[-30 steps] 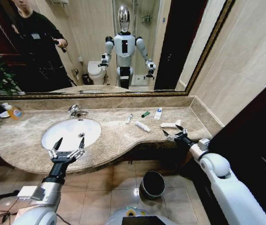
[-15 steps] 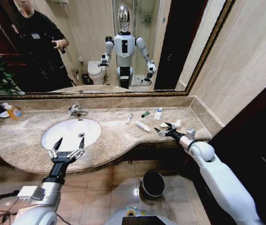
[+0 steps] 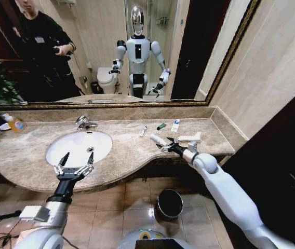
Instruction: Pick up the trash from the sink and place it in the trash bin.
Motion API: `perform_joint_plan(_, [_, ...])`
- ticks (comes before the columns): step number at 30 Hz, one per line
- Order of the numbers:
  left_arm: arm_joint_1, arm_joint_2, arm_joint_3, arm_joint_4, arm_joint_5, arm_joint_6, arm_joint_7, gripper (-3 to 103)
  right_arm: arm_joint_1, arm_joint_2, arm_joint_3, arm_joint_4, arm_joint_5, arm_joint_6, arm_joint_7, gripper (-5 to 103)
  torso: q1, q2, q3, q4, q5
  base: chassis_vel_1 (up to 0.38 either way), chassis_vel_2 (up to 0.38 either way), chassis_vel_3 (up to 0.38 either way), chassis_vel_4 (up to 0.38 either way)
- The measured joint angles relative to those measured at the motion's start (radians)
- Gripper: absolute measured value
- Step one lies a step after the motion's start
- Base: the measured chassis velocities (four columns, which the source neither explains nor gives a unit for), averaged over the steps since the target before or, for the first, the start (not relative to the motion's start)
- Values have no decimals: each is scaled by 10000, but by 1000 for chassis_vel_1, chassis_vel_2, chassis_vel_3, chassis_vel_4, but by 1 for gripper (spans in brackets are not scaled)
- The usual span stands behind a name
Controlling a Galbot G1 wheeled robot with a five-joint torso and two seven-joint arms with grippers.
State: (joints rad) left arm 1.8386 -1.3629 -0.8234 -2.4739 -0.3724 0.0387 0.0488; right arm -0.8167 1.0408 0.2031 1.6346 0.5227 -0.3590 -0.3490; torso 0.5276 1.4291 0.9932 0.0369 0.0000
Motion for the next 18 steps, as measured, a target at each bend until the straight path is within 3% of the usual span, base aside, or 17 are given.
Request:
perform_joint_plan(11, [0, 0, 0, 0, 0, 0, 0, 100, 802, -48, -499, -1065, 376, -510, -269, 103, 0, 0, 0, -1, 0, 0, 0, 0, 0])
perform_joint_plan(18, [0, 0, 0, 0, 0, 0, 0, 100, 842, -58, -449, -1287, 517, -599, -254, 84, 0, 1, -1, -1, -1, 0, 0, 0, 0])
